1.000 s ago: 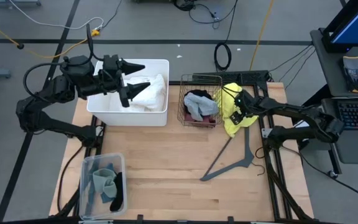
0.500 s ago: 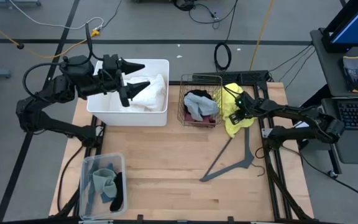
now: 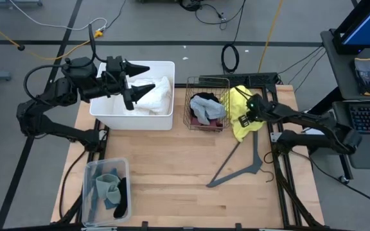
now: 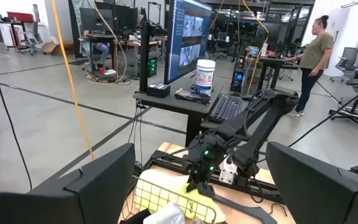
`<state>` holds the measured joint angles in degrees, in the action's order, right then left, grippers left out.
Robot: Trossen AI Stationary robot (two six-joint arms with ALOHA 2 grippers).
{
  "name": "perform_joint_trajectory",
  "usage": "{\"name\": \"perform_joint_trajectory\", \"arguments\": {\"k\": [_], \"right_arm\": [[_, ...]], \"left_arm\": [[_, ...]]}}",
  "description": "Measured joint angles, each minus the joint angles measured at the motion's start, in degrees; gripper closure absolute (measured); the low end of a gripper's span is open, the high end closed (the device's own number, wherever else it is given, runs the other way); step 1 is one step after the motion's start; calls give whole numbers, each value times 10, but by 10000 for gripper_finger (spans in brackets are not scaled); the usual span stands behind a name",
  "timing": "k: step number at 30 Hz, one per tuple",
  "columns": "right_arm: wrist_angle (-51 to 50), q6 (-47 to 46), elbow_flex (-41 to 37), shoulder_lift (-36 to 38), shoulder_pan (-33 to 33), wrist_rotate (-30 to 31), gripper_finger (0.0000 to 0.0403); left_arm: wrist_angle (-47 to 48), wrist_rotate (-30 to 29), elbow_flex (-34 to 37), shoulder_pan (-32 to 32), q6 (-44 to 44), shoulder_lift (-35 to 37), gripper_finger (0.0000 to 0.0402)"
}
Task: Pick & Place Cloths
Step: Put the yellow t-shirt into the white bin
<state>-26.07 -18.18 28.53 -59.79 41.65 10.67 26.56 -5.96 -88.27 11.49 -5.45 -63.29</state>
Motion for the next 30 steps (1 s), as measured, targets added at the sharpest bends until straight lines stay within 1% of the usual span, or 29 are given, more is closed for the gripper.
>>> {"name": "perform_joint_trajectory", "arguments": {"k": [5, 11, 14, 19, 26, 30], "right_arm": [[-17, -12, 0, 76, 0, 28, 373], [-19, -36, 0, 164, 0, 29, 373], [-21, -44, 1, 199, 0, 44, 373], [-29, -47, 24, 238, -1, 73, 373], [-23, -32, 90, 271, -1, 76, 373], [3, -21, 130, 284, -1, 75, 373]], "left_arm": [[2, 0, 0, 0, 0, 0, 36], [2, 0, 0, 0, 0, -5, 36], [2, 0, 1, 0, 4, -7, 36], [3, 0, 1, 0, 5, -16, 36], [-1, 0, 0, 0, -8, -34, 36], [-6, -1, 0, 0, -28, -50, 36]]}}
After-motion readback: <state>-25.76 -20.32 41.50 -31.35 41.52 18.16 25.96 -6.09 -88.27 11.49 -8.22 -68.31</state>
